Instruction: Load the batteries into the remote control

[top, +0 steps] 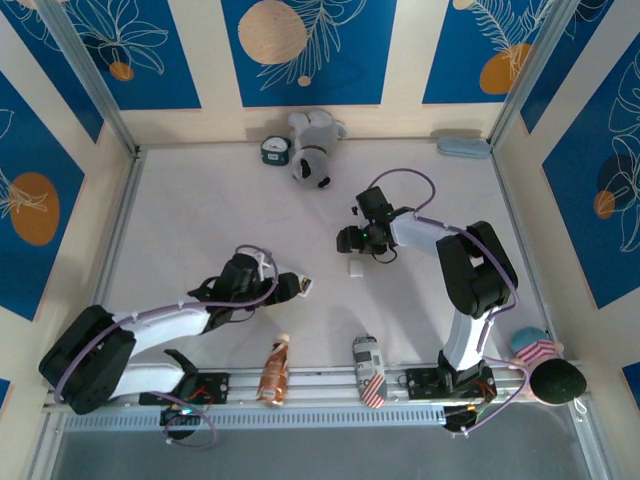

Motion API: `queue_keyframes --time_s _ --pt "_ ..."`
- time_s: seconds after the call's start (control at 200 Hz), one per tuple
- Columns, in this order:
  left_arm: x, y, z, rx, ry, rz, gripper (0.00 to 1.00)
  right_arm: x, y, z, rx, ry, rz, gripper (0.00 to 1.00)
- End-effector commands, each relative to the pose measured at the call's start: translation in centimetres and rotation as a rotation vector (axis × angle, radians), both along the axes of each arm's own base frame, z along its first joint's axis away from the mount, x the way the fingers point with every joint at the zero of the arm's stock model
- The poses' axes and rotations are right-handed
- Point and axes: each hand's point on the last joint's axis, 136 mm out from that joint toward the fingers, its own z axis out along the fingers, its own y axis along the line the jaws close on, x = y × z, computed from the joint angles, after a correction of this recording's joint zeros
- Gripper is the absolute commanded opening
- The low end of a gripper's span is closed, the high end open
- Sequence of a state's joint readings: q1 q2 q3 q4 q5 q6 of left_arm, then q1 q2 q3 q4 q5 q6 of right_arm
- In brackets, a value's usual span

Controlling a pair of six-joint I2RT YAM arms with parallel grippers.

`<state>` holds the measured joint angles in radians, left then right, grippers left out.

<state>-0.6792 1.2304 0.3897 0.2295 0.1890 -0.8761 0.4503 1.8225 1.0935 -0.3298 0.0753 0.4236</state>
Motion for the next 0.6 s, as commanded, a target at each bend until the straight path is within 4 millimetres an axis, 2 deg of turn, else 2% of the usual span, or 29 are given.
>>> queue_keyframes --time_s 0.0,0.2,0.365,0.435,0.56,0.595 --pt "0.1 0.4 0.2 0.045 -0.020 0.001 0.82 -1.9 0.4 -0.6 0.011 0.037 0.029 0.67" --pt "0.1 0.4 0.1 0.044 -0.018 -0.001 0.82 -3.9 0.7 -0.5 0.012 0.050 0.027 0.66" --pt "0.0 0.3 0.3 0.043 -0.030 -0.014 0.79 -5.7 1.7 0.1 0.014 0.051 0.048 0.66" --pt "0.0 0.2 0.6 0.038 -0.039 -0.021 0.75 -6.6 1.9 0.1 0.002 0.054 0.052 0.66" --pt "0.2 -0.5 1.6 0.021 -0.063 -0.050 0.59 -7.6 1.9 0.0 0.003 0.058 0.038 0.66" --pt "0.3 -0.8 2.0 0.014 -0.069 -0.061 0.52 -7.7 1.8 0.0 0.001 0.058 0.032 0.66"
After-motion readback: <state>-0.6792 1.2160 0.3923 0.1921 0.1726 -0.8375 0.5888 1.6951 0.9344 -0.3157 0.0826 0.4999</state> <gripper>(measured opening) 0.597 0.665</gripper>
